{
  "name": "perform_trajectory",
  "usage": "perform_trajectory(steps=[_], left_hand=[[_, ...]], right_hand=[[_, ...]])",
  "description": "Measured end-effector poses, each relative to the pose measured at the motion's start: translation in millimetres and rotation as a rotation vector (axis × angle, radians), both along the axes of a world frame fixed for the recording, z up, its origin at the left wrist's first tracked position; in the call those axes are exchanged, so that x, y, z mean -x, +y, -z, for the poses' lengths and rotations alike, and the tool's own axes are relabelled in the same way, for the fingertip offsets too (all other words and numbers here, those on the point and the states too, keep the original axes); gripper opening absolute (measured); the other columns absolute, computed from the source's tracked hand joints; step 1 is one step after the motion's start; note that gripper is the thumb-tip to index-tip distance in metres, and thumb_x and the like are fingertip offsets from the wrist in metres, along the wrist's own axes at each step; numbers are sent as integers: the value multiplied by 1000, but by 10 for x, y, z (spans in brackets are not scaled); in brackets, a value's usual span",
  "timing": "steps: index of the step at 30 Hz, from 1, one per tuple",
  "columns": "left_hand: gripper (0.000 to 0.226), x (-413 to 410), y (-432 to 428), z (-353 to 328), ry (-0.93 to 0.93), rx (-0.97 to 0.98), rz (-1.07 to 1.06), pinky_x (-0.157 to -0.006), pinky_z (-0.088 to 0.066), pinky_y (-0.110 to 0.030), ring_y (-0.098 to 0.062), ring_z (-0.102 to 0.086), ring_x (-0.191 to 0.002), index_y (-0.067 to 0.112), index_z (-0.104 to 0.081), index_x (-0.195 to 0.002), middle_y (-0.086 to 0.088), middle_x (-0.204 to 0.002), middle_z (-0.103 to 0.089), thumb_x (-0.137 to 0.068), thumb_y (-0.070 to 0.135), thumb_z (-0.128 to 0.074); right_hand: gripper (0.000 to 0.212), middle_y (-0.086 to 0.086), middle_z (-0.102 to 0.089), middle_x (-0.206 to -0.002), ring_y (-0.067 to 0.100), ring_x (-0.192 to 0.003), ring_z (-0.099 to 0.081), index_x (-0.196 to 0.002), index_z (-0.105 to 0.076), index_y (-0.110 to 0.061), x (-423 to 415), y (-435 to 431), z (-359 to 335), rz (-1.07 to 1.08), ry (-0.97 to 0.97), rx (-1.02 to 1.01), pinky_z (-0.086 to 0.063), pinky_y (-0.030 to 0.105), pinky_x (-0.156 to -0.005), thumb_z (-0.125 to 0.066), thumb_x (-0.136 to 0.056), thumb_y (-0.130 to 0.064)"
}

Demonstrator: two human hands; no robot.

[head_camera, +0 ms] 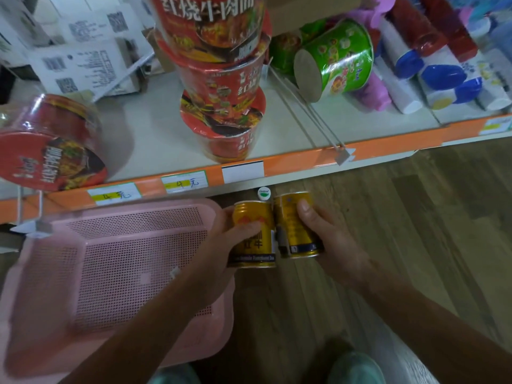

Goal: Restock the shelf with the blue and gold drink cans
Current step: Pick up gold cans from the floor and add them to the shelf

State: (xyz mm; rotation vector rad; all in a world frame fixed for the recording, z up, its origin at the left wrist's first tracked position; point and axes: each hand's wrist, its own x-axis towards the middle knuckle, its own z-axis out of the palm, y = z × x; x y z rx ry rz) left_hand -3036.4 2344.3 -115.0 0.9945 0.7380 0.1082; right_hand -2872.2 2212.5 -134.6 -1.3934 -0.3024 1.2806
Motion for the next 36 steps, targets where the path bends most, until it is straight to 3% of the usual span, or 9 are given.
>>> perform_trajectory(steps=[3, 6, 9, 12, 16, 21, 26, 31, 36], left_hand=[[62, 30, -10, 41, -17, 105, 14, -74, -61, -36, -28, -72, -103, 8, -44, -139, -16, -119, -68, -82, 11, -68], [59, 33, -27, 84, -29, 148, -14, -77, -60, -31, -24, -71, -106, 0, -40, -140, -14, -121, -65, -88, 1, -68], [76, 12, -22, 128, -49, 166, -10, -83, -60, -40, -35, -68, -111, 12, -48, -136, -19, -125, -66, -67, 21, -80], [77, -14, -22, 162, -43, 138, -49, -89, -58, -48, -36, -68, -113, 15, -49, -136, -17, -126, -66, -67, 22, -83], [61, -33, 9, 175, -70, 115, -104, -85, -59, -44, -34, -69, -111, 18, -52, -133, -13, -122, -69, -77, 17, -75], [65, -27, 21, 187, -46, 77, -143, -90, -57, -50, -34, -68, -113, 21, -52, -135, -11, -126, -67, -74, 19, -76], [66, -30, -7, 139, -29, 33, -123, -89, -58, -52, -31, -69, -111, 25, -53, -133, -7, -123, -69, -72, 21, -78], [66, -59, 3, 138, -1, -20, -128, -82, -60, -46, -27, -72, -105, 28, -55, -129, -4, -116, -72, -68, 25, -81], [68, -104, -29, 124, 41, -19, -122, -78, -60, -41, -26, -72, -103, 27, -54, -130, -4, -114, -72, -68, 29, -81]], right_hand=[[95, 12, -71, -120, 30, -110, -70, -133, -56, -11, -13, -7, -18, 9, 33, 4, -58, 32, -82, -84, -60, -66], [72, 13, -72, -118, 31, -108, -70, -131, -56, -10, -11, -1, -44, 3, 62, -25, -58, 30, -80, -78, -75, -49], [81, 19, -69, -122, 36, -111, -68, -133, -55, -9, -2, 7, -56, -35, 10, -45, -58, 44, -90, -87, -68, -45], [78, 19, -68, -122, 37, -110, -68, -132, -53, -11, 19, -5, -41, -63, -133, -31, -55, 58, -94, -88, -67, -33], [69, 16, -67, -122, 34, -111, -68, -133, -52, -16, 31, -5, -4, -39, -127, -31, -56, 53, -91, -82, -73, -33], [58, 22, -64, -129, 38, -117, -64, -140, -49, -7, 25, 47, -25, -10, 32, -78, -53, 45, -96, -65, -86, -21], [62, 28, -63, -127, 43, -116, -63, -133, -54, 1, 3, 58, -71, -46, 46, -76, -56, 49, -96, -76, -78, -17], [74, 26, -64, -125, 44, -113, -65, -133, -53, -5, -35, 39, -40, -21, 46, -52, -57, 49, -88, -83, -67, -20], [76, 22, -66, -123, 42, -110, -67, -133, -53, -12, 3, 61, 0, 20, -4, 4, -57, 57, -89, -84, -65, -26]])
